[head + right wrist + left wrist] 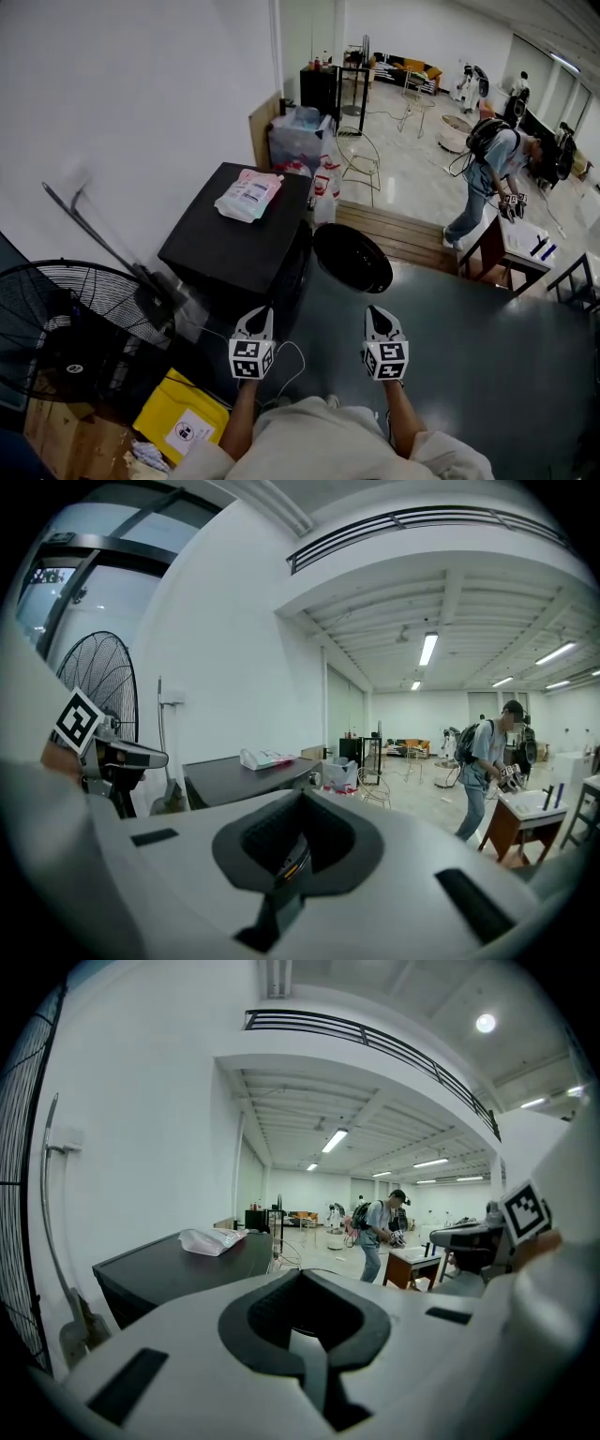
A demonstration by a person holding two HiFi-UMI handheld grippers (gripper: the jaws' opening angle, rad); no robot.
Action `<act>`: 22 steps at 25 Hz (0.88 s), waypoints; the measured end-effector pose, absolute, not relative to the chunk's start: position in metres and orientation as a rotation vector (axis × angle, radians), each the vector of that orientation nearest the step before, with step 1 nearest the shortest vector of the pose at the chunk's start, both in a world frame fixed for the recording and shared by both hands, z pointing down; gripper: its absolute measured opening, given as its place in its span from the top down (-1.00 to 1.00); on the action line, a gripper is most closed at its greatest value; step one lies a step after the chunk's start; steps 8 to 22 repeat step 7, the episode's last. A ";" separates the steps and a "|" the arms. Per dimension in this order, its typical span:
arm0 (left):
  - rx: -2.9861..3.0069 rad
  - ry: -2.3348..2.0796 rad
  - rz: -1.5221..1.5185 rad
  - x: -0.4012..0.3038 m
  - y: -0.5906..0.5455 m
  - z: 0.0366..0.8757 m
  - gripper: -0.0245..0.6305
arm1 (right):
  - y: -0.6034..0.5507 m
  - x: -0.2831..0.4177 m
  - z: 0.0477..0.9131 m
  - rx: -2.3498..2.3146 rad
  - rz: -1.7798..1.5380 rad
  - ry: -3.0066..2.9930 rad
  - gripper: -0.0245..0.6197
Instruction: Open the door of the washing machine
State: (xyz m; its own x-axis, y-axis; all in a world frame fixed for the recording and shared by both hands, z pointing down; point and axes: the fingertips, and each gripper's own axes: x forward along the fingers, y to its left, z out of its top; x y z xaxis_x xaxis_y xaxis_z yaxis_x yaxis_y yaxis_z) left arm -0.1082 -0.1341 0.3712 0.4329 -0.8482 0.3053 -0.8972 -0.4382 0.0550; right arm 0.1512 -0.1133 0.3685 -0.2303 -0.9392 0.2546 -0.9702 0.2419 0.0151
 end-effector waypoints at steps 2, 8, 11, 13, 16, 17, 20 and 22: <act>2.481 -1.527 0.345 -0.108 -0.134 0.370 0.90 | -0.114 0.150 0.368 1.804 0.214 -2.301 0.93; 2.492 -1.524 0.346 -0.108 -0.137 0.368 0.90 | -0.115 0.148 0.367 1.804 0.209 -2.298 0.93; 2.492 -1.524 0.346 -0.108 -0.137 0.368 0.90 | -0.115 0.148 0.367 1.804 0.209 -2.298 0.93; 2.492 -1.524 0.346 -0.108 -0.137 0.368 0.90 | -0.115 0.148 0.367 1.804 0.209 -2.298 0.93; 2.492 -1.524 0.346 -0.108 -0.137 0.368 0.90 | -0.115 0.148 0.367 1.804 0.209 -2.298 0.93; 2.492 -1.524 0.346 -0.108 -0.137 0.368 0.90 | -0.115 0.148 0.367 1.804 0.209 -2.298 0.93; 2.492 -1.524 0.346 -0.108 -0.137 0.368 0.90 | -0.115 0.148 0.367 1.804 0.209 -2.298 0.93; 2.492 -1.524 0.346 -0.108 -0.137 0.368 0.90 | -0.115 0.148 0.367 1.804 0.209 -2.298 0.93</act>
